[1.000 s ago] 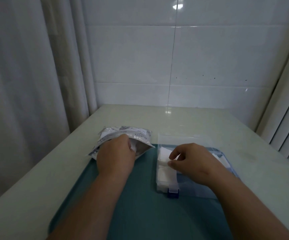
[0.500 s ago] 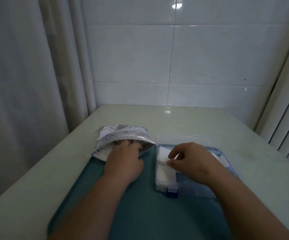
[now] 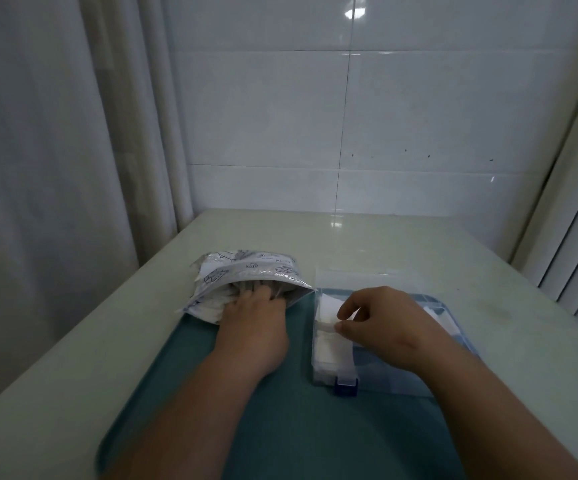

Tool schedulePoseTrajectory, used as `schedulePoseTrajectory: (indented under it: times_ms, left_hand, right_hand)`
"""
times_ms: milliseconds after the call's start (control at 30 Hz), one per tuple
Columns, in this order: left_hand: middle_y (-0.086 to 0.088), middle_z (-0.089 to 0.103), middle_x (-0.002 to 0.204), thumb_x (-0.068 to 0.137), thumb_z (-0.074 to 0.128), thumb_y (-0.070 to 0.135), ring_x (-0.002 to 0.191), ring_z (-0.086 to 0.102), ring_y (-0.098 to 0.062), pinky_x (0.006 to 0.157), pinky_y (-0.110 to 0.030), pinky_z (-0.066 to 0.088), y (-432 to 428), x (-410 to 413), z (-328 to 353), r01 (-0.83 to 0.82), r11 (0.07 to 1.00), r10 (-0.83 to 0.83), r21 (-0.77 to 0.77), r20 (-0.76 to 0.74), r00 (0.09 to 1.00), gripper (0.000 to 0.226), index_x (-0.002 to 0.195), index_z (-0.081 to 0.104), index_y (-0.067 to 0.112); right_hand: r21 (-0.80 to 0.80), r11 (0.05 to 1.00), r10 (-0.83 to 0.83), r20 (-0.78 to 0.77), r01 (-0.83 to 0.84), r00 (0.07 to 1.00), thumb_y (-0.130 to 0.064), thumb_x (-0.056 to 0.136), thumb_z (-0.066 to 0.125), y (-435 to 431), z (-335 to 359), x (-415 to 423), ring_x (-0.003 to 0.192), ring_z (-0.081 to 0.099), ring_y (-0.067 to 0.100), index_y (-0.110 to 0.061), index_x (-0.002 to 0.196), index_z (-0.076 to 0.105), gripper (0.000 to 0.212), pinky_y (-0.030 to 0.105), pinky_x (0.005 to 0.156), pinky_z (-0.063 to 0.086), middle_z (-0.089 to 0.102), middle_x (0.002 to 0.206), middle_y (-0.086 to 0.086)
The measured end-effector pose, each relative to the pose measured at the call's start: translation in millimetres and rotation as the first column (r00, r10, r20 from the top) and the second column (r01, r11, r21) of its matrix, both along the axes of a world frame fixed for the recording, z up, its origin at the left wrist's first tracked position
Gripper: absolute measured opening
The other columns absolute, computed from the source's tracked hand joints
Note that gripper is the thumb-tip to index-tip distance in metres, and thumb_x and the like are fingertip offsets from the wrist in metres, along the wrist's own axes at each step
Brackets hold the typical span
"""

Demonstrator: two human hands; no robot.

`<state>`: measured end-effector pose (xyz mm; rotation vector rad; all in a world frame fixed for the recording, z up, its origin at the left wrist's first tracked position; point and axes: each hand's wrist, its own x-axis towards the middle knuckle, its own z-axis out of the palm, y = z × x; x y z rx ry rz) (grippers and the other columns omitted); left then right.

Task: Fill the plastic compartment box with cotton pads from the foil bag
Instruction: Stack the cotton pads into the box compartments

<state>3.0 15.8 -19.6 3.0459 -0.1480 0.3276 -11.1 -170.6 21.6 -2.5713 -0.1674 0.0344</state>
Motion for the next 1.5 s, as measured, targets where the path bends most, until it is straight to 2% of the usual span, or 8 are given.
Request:
schedulePoseTrajectory:
  times_ms: [233, 400, 667, 833, 1067, 1300, 1400, 1500]
  left_hand:
    - [-0.007, 0.034, 0.135, 0.086, 0.049, 0.017, 0.122, 0.038, -0.030, 0.099, -0.039, 0.040, -3.4, -4.0, -1.2, -0.070, 0.993, 0.073, -0.098, 0.028, 0.997, 0.051, 0.136, 0.045, 0.024]
    - [-0.006, 0.033, 0.137, 0.088, 0.049, 0.019, 0.120, 0.038, -0.029, 0.095, -0.039, 0.039, -4.9, -5.2, 0.3, -0.096, 0.992, 0.100, -0.086, 0.044, 0.994, 0.042, 0.130, 0.050, 0.021]
    - [-0.007, 0.035, 0.136, 0.087, 0.047, 0.019, 0.123, 0.036, -0.030, 0.098, -0.039, 0.036, -6.2, -4.4, -1.2, -0.111, 0.993, 0.112, -0.036, 0.025, 0.993, 0.050, 0.136, 0.045, 0.027]
    - [-0.005, 0.038, 0.136, 0.087, 0.047, 0.018, 0.124, 0.036, -0.029, 0.098, -0.041, 0.038, -3.0, -1.0, -3.9, -0.075, 0.996, 0.076, -0.053, 0.006, 0.997, 0.052, 0.138, 0.043, 0.027]
    - [-0.010, 0.033, 0.137, 0.088, 0.048, 0.021, 0.127, 0.033, -0.031, 0.102, -0.041, 0.035, -2.4, -0.2, -5.1, -0.109, 0.992, 0.108, -0.065, -0.026, 0.994, 0.055, 0.141, 0.037, 0.029]
    - [0.000, 0.040, 0.137, 0.088, 0.048, 0.017, 0.126, 0.036, -0.028, 0.098, -0.040, 0.037, 1.7, 3.9, -8.3, -0.021, 0.999, 0.022, -0.035, 0.036, 0.999, 0.064, 0.146, 0.030, 0.036]
    - [0.000, 0.040, 0.138, 0.088, 0.048, 0.018, 0.126, 0.036, -0.027, 0.098, -0.041, 0.036, 2.4, 4.6, -7.9, -0.043, 0.999, 0.043, -0.016, 0.051, 0.998, 0.060, 0.144, 0.033, 0.034]
    - [-0.005, 0.039, 0.137, 0.087, 0.049, 0.022, 0.127, 0.035, -0.029, 0.102, -0.041, 0.035, 3.2, 5.9, -8.7, -0.085, 0.996, 0.085, -0.001, 0.004, 0.996, 0.057, 0.142, 0.037, 0.029]
  right_hand:
    - [-0.005, 1.000, 0.004, -0.001, -0.004, 1.000, -0.041, 0.086, 0.066, 0.4, -0.7, 0.5, 0.077, 0.061, 0.007, -0.032, 0.102, 0.067, 0.018, 0.032, 0.080, 0.057, 0.063, 0.093, -0.010]
    - [-0.003, 1.000, 0.005, -0.005, -0.005, 1.000, -0.041, 0.086, 0.066, 0.5, -0.6, 0.2, 0.079, 0.061, 0.007, -0.032, 0.101, 0.067, 0.017, 0.032, 0.080, 0.057, 0.064, 0.094, -0.009]
    - [-0.015, 1.000, 0.005, 0.001, -0.005, 1.000, -0.041, 0.087, 0.065, 0.5, -1.9, 0.3, 0.077, 0.061, 0.007, -0.033, 0.100, 0.067, 0.016, 0.032, 0.082, 0.057, 0.064, 0.095, -0.010]
    - [-0.020, 1.000, 0.008, -0.010, -0.008, 1.000, -0.041, 0.087, 0.065, 1.4, -1.9, 0.2, 0.077, 0.062, 0.008, -0.032, 0.102, 0.067, 0.017, 0.032, 0.081, 0.057, 0.064, 0.095, -0.010]
    - [-0.024, 1.000, 0.007, -0.011, -0.007, 1.000, -0.043, 0.086, 0.065, 1.6, -2.7, 0.9, 0.082, 0.061, 0.008, -0.033, 0.101, 0.067, 0.018, 0.032, 0.084, 0.056, 0.063, 0.097, -0.010]
    - [-0.020, 1.000, 0.013, -0.011, -0.013, 1.000, -0.041, 0.086, 0.066, 1.3, -1.5, -0.4, 0.081, 0.062, 0.007, -0.031, 0.100, 0.068, 0.017, 0.032, 0.084, 0.056, 0.066, 0.096, -0.009]
    - [-0.016, 1.000, 0.012, -0.015, -0.013, 1.000, -0.041, 0.086, 0.066, 1.4, -0.9, -1.0, 0.082, 0.062, 0.008, -0.031, 0.101, 0.068, 0.018, 0.032, 0.084, 0.056, 0.066, 0.097, -0.008]
    - [-0.017, 1.000, 0.013, -0.016, -0.013, 1.000, -0.041, 0.087, 0.065, 1.5, -0.4, -1.7, 0.082, 0.062, 0.008, -0.030, 0.101, 0.068, 0.018, 0.032, 0.084, 0.056, 0.065, 0.095, -0.008]
